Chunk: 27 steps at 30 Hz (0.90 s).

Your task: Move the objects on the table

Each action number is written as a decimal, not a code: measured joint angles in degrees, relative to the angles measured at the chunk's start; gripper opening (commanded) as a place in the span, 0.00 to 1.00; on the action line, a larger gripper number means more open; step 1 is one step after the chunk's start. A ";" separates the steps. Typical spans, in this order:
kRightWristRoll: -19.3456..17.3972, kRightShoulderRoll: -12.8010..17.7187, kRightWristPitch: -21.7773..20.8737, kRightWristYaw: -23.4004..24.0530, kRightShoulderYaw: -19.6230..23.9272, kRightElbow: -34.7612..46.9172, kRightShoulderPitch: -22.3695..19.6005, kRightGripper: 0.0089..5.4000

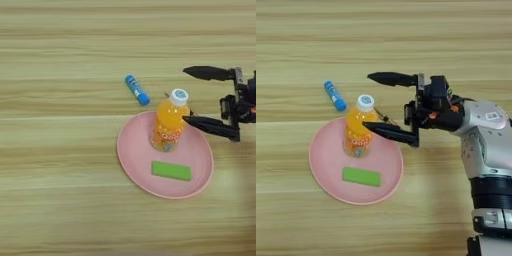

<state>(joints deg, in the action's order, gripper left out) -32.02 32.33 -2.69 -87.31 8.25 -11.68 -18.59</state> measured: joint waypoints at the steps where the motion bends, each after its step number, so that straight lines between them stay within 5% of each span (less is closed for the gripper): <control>1: 0.43 -0.14 -0.32 0.41 -0.19 -0.37 -0.02 1.00; 9: 6.99 -1.37 -5.20 2.17 -2.84 -3.34 -0.31 1.00; 27: 13.34 -2.96 -10.62 4.52 -6.14 -10.57 -0.56 1.00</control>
<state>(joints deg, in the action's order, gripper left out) -18.68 29.36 -13.31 -82.79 2.11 -22.25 -19.15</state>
